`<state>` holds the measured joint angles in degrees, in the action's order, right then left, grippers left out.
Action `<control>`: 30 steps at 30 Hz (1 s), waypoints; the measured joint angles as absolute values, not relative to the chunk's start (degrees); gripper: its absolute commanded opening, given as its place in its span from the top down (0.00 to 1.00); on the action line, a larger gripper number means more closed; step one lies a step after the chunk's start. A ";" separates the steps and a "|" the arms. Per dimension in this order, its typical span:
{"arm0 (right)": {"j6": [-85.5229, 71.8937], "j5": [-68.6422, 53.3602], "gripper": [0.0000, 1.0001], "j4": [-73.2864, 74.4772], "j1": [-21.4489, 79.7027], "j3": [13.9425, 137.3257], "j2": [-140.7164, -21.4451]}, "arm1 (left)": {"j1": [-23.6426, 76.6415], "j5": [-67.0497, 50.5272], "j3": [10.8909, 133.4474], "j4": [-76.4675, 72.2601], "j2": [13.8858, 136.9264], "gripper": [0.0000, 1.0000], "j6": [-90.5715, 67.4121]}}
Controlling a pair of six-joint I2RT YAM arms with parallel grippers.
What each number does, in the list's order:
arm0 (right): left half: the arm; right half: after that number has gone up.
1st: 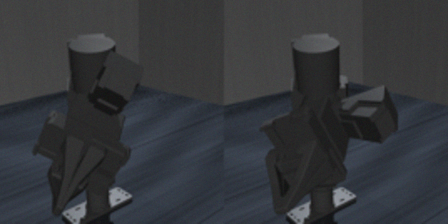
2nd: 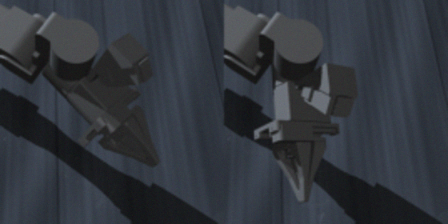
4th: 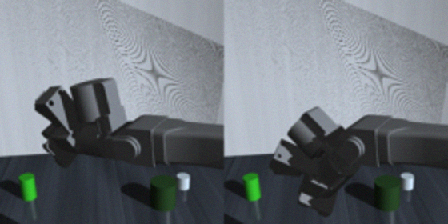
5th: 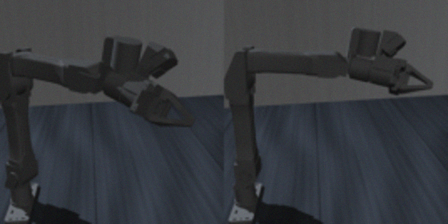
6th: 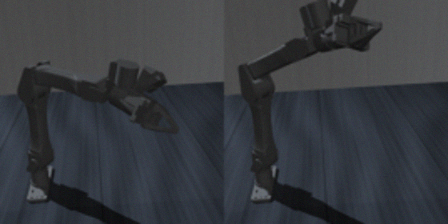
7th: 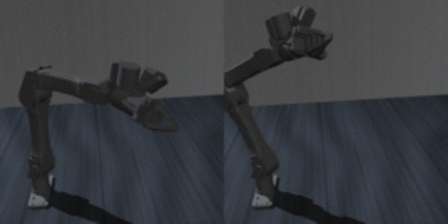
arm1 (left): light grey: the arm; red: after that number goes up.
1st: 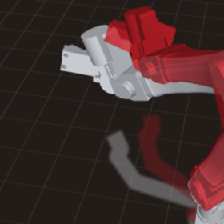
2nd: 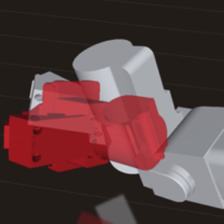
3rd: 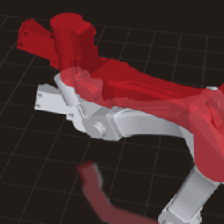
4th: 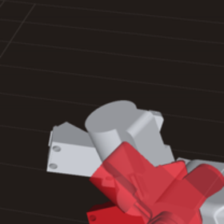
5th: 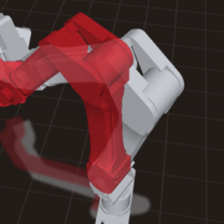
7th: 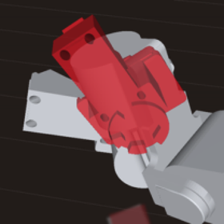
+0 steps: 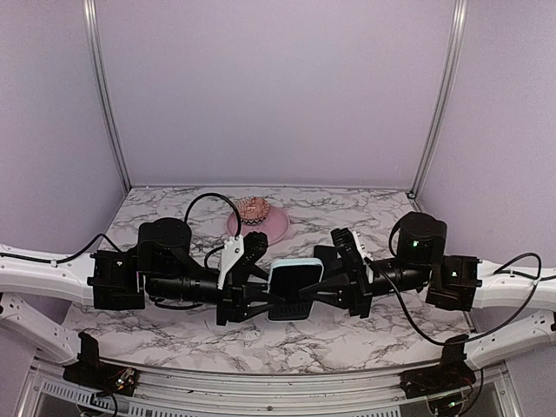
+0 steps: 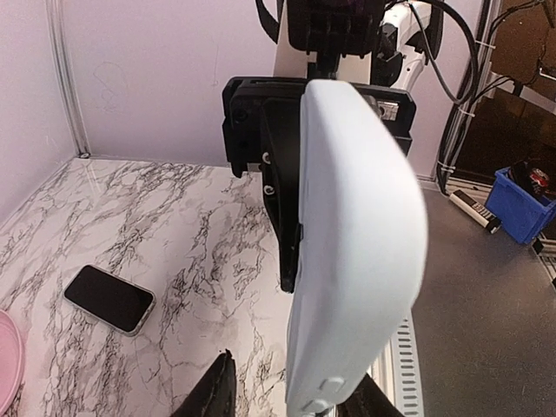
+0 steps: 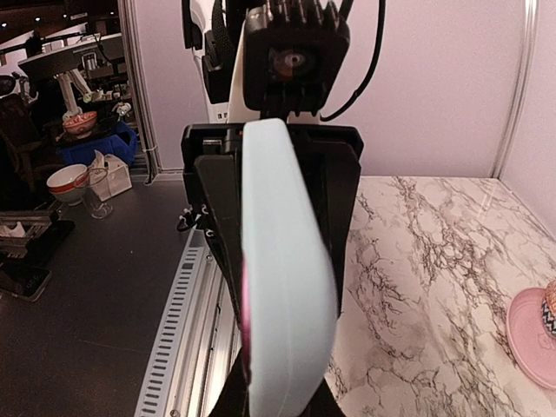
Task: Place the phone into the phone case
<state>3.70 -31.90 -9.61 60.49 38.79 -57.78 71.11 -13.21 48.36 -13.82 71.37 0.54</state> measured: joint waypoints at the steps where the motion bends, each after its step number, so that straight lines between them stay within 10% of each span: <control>1: 3.70 -31.97 1.00 -9.58 60.49 39.09 -57.78 | 71.11 -13.30 48.36 -13.87 71.50 0.72 0.56; 4: 3.73 -31.94 1.00 -9.72 60.47 39.57 -57.78 | 71.09 -14.37 48.36 -14.09 72.38 1.00 0.75; 7: 3.01 -32.27 1.00 -9.32 59.90 39.59 -57.78 | 71.16 -14.61 48.34 -14.31 72.73 1.00 1.17; 10: 2.26 -32.32 1.00 -9.37 59.35 39.75 -57.93 | 71.16 -14.90 48.05 -15.09 72.73 0.52 0.71; 14: -0.38 -30.39 1.00 -8.93 56.55 40.23 -58.87 | 70.91 -11.14 45.91 -16.25 71.61 0.21 -1.48; 30: -26.72 -35.14 1.00 -1.76 42.98 53.63 -96.71 | 59.81 21.08 39.68 -7.81 64.75 0.11 -21.89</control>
